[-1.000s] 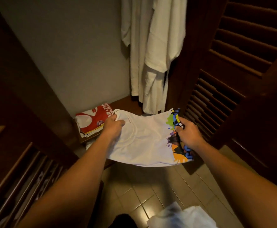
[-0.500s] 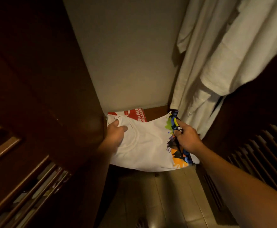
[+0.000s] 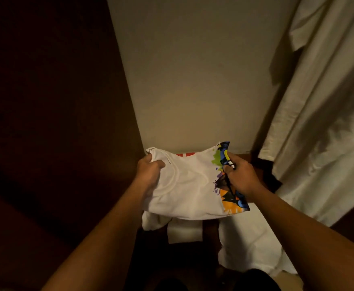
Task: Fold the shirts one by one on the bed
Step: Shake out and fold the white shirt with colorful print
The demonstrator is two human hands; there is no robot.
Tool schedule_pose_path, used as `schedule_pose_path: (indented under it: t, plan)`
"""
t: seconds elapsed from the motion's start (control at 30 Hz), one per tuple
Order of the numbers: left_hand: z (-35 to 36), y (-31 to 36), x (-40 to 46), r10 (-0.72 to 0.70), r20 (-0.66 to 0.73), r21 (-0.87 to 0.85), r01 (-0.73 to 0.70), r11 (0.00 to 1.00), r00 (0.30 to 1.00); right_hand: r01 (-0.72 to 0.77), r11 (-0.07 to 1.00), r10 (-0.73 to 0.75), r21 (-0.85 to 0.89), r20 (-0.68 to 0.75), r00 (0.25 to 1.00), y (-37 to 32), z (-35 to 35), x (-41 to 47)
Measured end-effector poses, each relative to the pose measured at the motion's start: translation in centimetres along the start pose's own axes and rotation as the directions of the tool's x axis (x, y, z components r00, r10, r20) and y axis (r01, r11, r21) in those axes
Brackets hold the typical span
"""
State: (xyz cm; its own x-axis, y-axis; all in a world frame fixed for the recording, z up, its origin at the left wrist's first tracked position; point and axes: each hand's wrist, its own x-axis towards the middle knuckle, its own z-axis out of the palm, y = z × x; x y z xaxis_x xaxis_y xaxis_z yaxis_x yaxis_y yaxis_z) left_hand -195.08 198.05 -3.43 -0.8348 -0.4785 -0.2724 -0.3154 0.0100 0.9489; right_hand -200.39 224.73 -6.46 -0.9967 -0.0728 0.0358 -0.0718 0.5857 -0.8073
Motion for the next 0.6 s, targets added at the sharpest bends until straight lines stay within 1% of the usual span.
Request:
schedule_pose_path:
  t: [0.07,0.2,0.27,0.37,0.5,0.6]
  plan:
    - [0.9,-2.7,2.0,-0.007,-0.013,-0.036,0.006,0.999,1.0,0.022,0.999,-0.021,0.032,-0.012,1.0,3.1,2.3,1.8]
    - [3.1,-9.8,6.4,0.046,-0.071,-0.06,-0.05,0.997,0.996,0.106,0.993,-0.104,0.061,-0.03,0.994,10.1,7.5,4.6]
    - [3.2,-11.2,7.8,0.046,-0.083,-0.071,-0.052,0.996,0.995,0.114,0.991,-0.112,0.075,-0.023,0.993,11.6,8.9,5.3]
    - [3.4,-14.1,10.0,0.078,-0.078,-0.043,-0.082,0.996,0.994,0.138,0.984,-0.137,0.109,-0.019,0.99,14.1,11.5,6.0]
    - [3.6,-15.4,12.7,0.085,-0.063,-0.063,-0.089,0.994,0.994,0.139,0.979,-0.137,0.148,-0.021,0.99,15.2,13.4,7.7]
    - [3.8,-14.5,15.0,0.097,-0.058,-0.066,-0.101,0.993,0.994,0.139,0.98,-0.136,0.144,-0.025,0.99,15.0,13.8,10.0]
